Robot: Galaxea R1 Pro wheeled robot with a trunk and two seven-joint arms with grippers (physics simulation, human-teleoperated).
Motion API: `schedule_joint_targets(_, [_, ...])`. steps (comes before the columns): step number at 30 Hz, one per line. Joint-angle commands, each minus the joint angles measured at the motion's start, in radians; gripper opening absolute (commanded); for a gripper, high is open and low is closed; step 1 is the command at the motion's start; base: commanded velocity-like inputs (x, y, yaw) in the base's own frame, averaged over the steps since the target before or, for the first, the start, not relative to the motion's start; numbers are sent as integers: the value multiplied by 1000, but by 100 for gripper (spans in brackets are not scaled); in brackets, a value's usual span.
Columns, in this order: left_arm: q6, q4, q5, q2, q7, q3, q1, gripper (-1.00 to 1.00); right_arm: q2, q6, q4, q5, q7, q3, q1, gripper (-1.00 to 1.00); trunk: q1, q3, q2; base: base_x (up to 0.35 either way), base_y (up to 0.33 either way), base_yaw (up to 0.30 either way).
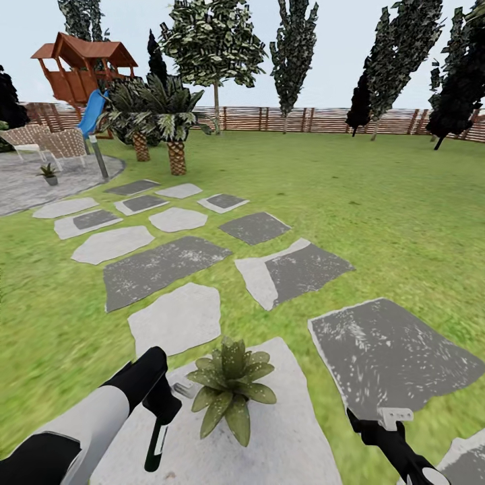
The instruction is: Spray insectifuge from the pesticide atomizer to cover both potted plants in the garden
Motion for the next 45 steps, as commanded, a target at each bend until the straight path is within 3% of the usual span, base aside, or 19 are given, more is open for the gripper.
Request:
schedule_joint_targets(1, [2,-1,-9,1,-10,-3,0,-100,1,-6,0,11,6,-6,-1,100,0,-1,0,0,9,0])
schedule_joint_targets(9, [1,-2,-10,-1,-11,-3,0,-100,1,-8,17,9,6,-6,-1,100,0,-1,0,-13,2,0])
schedule_joint_targets(22, [2,-10,-12,9,-8,2,-5,-100,1,-8,19,9,6,-6,-1,100,0,-1,0,-266,60,0])
schedule_joint_targets(40, [8,-60,-6,-14,-8,8,-25,-100,1,-8,22,10,6,-6,-2,100,0,-1,0,-6,33,0])
schedule_joint_targets(45, [0,-133,-4,25,-3,38,-10,-100,2,-8,23,11,6,-6,-1,100,0,-1,0,0,0,0])
